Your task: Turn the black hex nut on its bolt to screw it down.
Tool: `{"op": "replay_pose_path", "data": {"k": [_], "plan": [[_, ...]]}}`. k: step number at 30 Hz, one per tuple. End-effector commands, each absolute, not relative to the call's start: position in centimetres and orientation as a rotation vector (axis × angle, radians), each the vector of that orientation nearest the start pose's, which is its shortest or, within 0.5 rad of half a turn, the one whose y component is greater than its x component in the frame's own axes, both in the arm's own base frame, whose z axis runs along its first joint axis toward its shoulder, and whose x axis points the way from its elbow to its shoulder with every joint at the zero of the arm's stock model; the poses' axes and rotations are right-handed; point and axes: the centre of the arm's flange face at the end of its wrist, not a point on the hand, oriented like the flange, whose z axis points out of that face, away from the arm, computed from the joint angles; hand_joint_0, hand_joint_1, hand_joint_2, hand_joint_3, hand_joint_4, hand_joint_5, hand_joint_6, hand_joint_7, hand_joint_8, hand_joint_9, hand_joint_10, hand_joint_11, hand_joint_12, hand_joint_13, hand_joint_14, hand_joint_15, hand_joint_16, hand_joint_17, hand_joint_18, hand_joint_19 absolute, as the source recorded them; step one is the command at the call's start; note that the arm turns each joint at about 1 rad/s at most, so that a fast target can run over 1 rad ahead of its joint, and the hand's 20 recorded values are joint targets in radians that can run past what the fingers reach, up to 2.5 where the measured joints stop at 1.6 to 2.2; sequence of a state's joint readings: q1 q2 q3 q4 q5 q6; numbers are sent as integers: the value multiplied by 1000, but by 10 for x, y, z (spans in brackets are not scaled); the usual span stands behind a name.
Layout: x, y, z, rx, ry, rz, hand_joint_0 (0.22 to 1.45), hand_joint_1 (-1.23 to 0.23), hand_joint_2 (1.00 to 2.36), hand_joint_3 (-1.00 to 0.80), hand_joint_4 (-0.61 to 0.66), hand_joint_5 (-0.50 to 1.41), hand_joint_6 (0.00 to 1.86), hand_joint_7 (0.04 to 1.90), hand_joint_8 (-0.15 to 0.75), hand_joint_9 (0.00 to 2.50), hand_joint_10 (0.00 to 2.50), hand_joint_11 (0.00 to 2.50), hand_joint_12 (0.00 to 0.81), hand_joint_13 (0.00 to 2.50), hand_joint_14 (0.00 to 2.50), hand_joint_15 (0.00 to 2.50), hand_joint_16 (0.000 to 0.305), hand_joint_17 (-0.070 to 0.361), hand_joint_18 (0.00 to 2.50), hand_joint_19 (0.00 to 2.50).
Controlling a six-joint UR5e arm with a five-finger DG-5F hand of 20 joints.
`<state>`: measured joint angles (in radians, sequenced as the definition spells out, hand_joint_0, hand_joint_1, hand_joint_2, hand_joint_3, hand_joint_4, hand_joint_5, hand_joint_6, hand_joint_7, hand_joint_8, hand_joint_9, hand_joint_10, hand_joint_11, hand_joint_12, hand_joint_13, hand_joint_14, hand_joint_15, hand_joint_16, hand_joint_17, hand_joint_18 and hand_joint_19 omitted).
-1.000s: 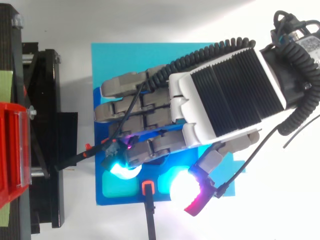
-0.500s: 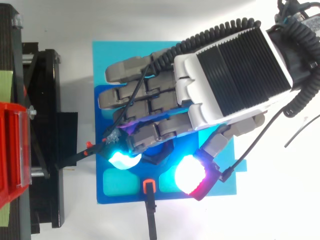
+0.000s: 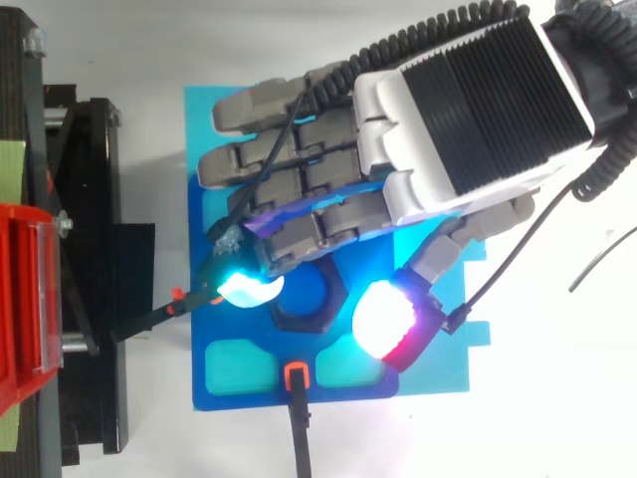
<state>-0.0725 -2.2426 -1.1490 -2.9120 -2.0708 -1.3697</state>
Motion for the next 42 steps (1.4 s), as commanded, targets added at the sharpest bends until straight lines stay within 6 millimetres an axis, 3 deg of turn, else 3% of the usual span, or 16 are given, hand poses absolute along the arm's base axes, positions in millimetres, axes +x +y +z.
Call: {"op": "replay_pose_path", "data": {"k": [1,10,20,27,28,29,36,42], "plan": [[721,-144,299,-184,1585,496,519,-435,1000,-500,239,-217,803,599,259,524,7,325,157,380,0,0,16,36,118,105],[719,-162,300,-186,1562,486,520,-436,1000,-500,242,-215,798,594,260,525,7,317,156,378,0,0,16,36,116,105],[731,-155,338,-184,1535,490,520,-437,1000,-500,240,-198,690,730,260,525,7,317,157,376,1,0,16,36,113,107],[741,-130,340,-146,1538,456,520,-436,1000,-500,245,-186,601,880,260,525,7,316,156,370,0,2,17,37,98,124],[747,-97,339,-161,1545,473,519,-436,1000,-500,242,-185,597,882,260,525,7,316,156,368,0,2,17,37,94,124],[748,-93,339,-154,1549,469,519,-436,1000,-500,243,-185,596,887,261,524,6,315,156,367,0,1,17,37,93,124],[752,-76,337,-135,1557,443,519,-436,1000,-500,229,-189,653,813,259,522,7,322,155,366,0,0,17,37,87,120],[749,-61,320,-139,1574,452,519,-437,1000,-500,237,-192,698,742,258,524,7,325,155,365,1,0,17,37,85,123]]}}
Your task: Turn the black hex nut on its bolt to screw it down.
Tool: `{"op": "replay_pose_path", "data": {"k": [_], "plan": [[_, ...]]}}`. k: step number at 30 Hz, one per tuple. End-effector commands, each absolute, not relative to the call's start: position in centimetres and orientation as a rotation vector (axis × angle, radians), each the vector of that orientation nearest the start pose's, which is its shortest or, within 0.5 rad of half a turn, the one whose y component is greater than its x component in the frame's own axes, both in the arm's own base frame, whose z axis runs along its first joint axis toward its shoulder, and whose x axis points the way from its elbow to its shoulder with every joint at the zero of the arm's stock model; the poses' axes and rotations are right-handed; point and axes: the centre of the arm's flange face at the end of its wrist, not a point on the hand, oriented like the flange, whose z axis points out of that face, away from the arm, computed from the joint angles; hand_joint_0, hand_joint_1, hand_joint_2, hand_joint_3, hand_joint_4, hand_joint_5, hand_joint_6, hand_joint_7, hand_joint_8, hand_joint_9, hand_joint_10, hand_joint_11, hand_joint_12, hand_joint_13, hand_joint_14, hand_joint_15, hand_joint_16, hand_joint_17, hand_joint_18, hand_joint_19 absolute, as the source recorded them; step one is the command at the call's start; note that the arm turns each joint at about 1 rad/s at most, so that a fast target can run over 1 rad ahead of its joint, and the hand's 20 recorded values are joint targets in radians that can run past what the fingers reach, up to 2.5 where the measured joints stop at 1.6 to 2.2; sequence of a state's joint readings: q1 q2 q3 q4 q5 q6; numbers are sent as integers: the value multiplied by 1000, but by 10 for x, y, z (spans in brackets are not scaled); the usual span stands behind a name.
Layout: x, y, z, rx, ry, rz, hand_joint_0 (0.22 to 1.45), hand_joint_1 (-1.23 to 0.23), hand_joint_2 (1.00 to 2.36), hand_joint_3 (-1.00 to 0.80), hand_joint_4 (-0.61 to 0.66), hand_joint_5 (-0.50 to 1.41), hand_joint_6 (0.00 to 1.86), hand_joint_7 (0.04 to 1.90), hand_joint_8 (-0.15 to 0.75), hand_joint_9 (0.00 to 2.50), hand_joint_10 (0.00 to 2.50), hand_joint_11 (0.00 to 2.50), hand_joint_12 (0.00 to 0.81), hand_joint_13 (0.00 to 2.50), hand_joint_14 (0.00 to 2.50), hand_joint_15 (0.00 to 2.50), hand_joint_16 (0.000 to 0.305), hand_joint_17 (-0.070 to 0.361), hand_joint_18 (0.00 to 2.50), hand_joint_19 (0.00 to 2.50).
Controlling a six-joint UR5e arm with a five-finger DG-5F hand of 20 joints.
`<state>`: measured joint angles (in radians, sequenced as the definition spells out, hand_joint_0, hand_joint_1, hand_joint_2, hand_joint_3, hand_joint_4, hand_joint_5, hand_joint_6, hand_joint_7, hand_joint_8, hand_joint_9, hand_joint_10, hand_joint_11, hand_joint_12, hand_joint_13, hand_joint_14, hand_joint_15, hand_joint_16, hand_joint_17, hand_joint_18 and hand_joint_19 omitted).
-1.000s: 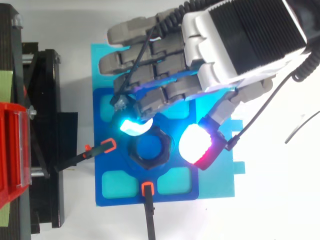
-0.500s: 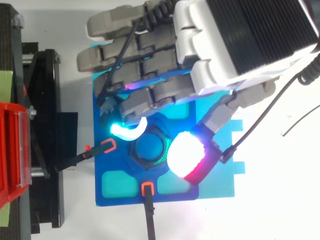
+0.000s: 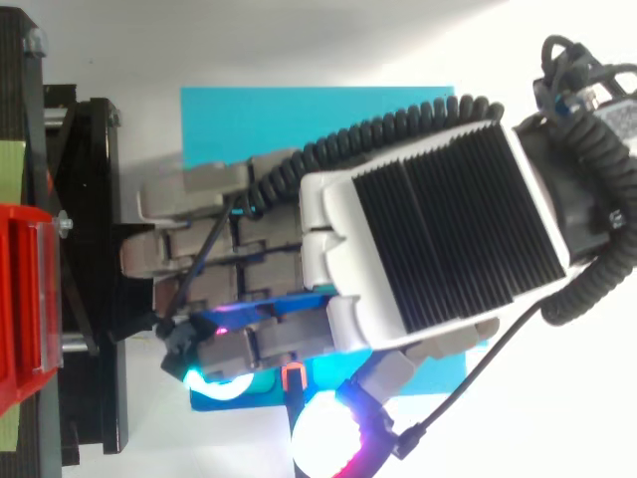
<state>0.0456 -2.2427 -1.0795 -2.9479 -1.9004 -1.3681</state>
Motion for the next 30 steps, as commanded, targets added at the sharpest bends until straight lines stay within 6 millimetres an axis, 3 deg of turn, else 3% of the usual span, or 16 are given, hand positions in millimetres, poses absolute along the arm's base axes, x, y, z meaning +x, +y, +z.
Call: {"op": "replay_pose_path", "data": {"k": [1,15,21,30], "plan": [[750,-56,318,-134,1566,446,519,-437,1000,-500,237,-192,698,741,258,524,7,325,155,366,0,0,17,37,84,123],[755,-43,316,-154,1532,422,519,-437,1000,-500,236,-184,677,766,258,525,6,317,152,363,0,0,16,37,78,123],[754,-37,296,-153,1481,405,519,-437,1000,-500,227,-183,673,774,258,525,9,316,152,362,0,0,16,37,76,122],[753,-43,294,-149,1487,401,520,-438,1000,-500,232,-181,668,789,254,524,7,322,151,361,0,0,16,37,77,126]]}}
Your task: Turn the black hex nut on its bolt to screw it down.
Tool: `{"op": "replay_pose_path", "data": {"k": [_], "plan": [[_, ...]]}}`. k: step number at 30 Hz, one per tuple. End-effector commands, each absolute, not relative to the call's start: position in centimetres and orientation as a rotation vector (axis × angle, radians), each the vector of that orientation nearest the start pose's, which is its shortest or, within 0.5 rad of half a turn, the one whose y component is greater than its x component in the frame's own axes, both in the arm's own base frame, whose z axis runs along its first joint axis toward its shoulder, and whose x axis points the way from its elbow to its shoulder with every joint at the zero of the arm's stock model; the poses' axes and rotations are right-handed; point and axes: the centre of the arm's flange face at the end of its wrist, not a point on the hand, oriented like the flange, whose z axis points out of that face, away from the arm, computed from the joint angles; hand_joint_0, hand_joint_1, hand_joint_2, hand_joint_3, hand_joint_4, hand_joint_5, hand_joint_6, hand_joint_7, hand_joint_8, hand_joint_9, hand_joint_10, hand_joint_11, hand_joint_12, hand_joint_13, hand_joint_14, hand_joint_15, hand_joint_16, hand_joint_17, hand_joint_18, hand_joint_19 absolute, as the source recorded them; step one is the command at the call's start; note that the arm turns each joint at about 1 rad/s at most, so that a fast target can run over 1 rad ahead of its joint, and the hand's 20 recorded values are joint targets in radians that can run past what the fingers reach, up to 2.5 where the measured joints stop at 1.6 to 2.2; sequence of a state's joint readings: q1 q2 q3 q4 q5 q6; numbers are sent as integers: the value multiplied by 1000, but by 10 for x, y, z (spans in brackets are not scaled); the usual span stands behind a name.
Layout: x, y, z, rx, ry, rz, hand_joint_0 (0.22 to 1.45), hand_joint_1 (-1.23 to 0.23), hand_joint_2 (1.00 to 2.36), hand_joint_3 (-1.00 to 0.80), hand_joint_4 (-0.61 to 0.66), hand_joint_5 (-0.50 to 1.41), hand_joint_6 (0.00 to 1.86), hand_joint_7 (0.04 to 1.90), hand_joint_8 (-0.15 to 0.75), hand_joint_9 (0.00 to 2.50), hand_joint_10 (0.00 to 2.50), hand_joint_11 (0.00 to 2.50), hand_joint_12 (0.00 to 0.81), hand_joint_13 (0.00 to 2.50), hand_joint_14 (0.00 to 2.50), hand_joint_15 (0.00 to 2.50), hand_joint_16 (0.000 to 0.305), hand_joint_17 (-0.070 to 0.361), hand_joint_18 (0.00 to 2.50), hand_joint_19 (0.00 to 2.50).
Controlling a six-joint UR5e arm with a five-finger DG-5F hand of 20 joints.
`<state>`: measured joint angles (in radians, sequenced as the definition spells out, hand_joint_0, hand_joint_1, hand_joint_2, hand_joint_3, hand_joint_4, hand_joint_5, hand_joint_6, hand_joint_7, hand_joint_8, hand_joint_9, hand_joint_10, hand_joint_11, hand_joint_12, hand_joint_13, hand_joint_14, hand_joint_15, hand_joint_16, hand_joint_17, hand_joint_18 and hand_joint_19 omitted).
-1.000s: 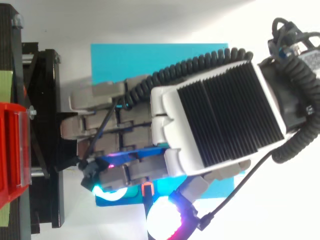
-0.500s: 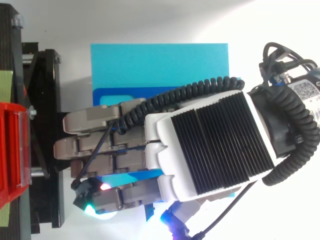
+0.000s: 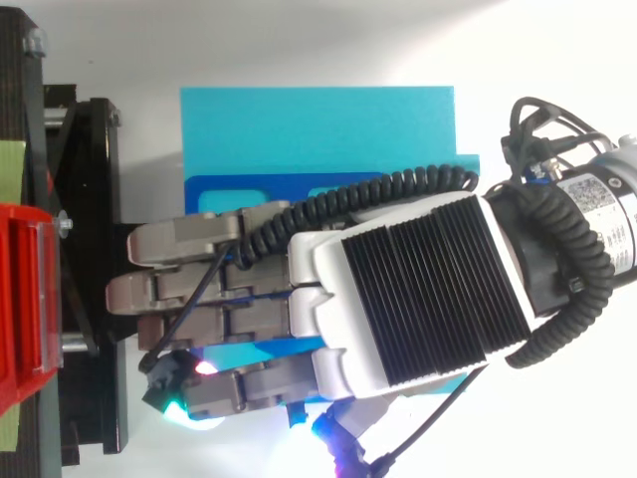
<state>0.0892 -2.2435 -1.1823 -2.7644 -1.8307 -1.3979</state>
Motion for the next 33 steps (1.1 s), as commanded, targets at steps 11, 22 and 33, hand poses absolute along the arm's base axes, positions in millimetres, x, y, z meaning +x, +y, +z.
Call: {"op": "replay_pose_path", "data": {"k": [11,22,33], "plan": [[750,-50,290,-153,1496,396,523,-444,1000,-500,216,-186,685,771,256,528,7,322,150,364,0,2,16,35,81,126],[747,-58,280,-152,1479,393,524,-445,1000,-500,227,-188,692,752,254,532,7,325,149,365,0,3,16,35,85,126],[748,-63,264,-153,1501,399,525,-446,1000,-500,229,-189,695,749,253,531,7,325,147,367,0,3,15,34,86,123]]}}
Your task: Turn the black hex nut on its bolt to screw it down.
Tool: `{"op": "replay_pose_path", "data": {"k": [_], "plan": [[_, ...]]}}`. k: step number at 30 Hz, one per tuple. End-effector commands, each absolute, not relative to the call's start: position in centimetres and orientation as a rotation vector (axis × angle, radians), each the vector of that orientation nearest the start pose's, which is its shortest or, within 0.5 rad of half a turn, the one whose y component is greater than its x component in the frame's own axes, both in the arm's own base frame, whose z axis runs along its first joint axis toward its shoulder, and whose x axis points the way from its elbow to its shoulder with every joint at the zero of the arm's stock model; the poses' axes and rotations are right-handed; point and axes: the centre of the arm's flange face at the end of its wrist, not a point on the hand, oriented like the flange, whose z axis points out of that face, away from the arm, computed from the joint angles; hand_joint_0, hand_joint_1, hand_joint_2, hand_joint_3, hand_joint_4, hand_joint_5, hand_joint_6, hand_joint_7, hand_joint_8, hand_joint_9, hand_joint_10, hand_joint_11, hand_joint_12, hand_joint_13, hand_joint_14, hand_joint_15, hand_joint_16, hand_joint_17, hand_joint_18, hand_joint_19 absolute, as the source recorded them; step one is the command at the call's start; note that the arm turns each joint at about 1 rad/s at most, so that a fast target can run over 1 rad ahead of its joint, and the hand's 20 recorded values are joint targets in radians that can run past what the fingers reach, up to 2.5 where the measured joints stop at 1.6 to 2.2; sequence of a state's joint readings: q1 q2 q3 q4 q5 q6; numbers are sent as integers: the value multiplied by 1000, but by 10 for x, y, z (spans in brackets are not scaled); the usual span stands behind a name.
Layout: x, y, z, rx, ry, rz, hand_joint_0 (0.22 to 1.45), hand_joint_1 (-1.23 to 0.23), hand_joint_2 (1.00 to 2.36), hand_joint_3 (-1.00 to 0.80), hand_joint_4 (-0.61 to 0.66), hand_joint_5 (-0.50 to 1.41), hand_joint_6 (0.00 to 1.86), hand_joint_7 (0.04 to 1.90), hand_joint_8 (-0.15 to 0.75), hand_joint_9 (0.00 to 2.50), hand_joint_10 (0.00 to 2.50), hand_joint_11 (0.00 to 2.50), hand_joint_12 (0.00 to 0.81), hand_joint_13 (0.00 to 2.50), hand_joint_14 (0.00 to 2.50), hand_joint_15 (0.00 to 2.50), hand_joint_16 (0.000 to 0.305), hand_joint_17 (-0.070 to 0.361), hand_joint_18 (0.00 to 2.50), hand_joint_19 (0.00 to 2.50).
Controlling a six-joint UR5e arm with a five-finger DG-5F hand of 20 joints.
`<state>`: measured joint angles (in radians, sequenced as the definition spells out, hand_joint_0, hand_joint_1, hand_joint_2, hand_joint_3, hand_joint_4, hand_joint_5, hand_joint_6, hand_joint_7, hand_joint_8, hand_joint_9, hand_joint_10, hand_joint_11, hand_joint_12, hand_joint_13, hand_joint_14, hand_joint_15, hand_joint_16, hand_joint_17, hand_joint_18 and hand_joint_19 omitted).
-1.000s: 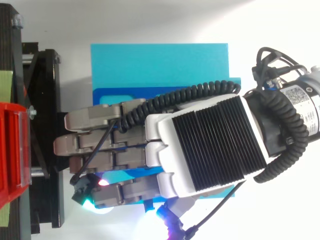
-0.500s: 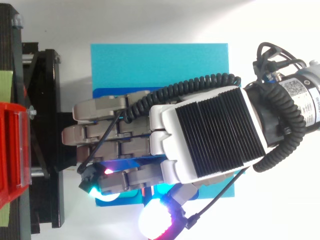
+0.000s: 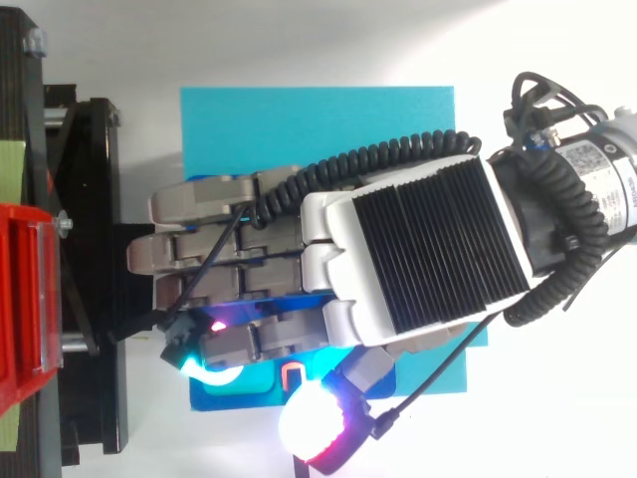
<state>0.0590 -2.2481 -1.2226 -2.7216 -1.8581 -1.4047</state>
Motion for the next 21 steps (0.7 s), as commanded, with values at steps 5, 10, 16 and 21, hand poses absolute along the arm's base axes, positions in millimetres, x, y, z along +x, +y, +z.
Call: {"op": "replay_pose_path", "data": {"k": [5,10,16,21], "plan": [[763,-63,252,-155,1477,436,525,-446,1000,-500,223,-189,695,744,253,530,7,325,147,366,0,2,15,35,86,125],[762,-60,253,-156,1488,453,525,-447,1000,-500,224,-189,695,746,253,528,7,320,148,365,0,7,15,34,87,125],[765,-63,263,-157,1485,453,525,-447,1000,-500,230,-189,694,746,252,526,7,327,146,365,0,0,15,34,87,127],[766,-63,265,-159,1474,452,525,-447,1000,-500,224,-189,694,744,253,527,6,310,147,365,0,0,15,34,88,116]]}}
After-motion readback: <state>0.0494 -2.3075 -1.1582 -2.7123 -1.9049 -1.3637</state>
